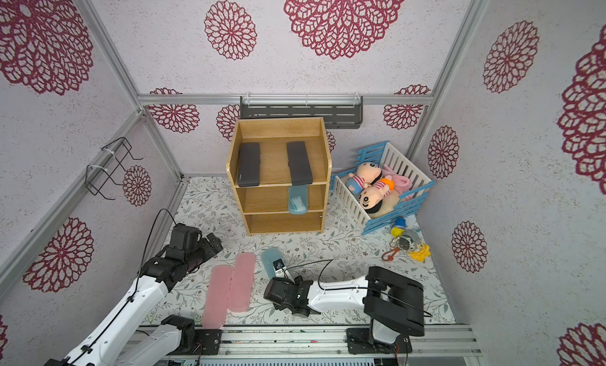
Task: Place the pencil cases on the shelf according to color
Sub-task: Pick up the pencil case from the center of the board, then place the pencil case on the shelf.
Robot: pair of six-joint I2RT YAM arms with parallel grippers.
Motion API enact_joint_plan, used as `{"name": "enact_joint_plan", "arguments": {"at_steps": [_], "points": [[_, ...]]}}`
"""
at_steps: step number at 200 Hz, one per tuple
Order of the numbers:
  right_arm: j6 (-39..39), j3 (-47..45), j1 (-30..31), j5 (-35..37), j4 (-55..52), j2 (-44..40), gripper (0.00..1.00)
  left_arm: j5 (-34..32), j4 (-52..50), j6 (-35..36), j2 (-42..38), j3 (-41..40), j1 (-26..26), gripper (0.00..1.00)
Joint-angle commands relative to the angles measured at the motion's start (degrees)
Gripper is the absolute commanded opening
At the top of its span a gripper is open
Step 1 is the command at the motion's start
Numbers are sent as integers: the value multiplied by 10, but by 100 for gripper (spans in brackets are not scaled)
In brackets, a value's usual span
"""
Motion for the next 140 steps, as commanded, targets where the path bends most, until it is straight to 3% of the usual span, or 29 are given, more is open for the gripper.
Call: {"name": "enact_joint_plan", "arguments": {"at_steps": [1,66,122,140], "points": [[7,11,4,40,4,-84,63,-1,-7,1,-4,16,-1,97],[-7,44,9,103,-27,-171,62,9,0,2,3,38,-2,97],[-53,145,-13,124,-23,-99,62,13,11,-4,7,38,-3,97],[-58,190,-67,101,-22,-63,62,15,11,-3,8,38,-3,97]]}}
